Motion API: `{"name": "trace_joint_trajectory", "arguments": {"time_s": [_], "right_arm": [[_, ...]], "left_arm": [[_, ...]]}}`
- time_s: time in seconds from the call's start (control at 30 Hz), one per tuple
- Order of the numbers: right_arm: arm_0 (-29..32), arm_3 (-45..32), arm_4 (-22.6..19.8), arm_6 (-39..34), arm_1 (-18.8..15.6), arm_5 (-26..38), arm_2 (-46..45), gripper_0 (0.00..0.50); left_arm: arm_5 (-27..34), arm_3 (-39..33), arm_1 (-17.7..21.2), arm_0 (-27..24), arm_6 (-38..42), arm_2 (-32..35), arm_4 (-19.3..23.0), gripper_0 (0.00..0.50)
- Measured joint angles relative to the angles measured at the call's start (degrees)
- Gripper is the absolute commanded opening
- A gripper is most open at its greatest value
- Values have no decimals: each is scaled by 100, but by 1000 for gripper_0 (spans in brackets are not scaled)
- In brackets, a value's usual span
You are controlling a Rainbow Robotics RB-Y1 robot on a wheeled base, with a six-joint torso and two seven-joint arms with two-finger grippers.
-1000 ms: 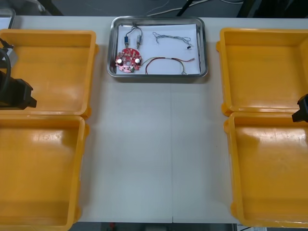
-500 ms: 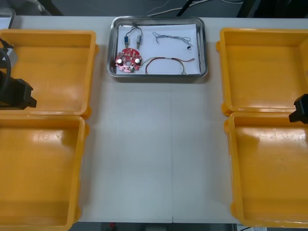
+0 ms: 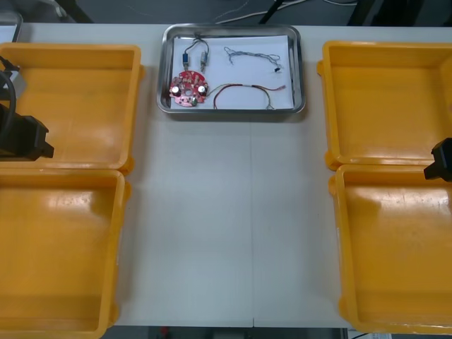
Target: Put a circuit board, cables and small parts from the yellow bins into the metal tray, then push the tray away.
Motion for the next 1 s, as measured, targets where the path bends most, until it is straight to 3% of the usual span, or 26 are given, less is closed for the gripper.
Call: {"name": "trace_joint_trajectory", "arguments": {"time_s": [1.0], "right_arm": [[0,0,0,0,0,0,0,500]], "left_arm": [[0,0,0,0,0,0,0,500]]}}
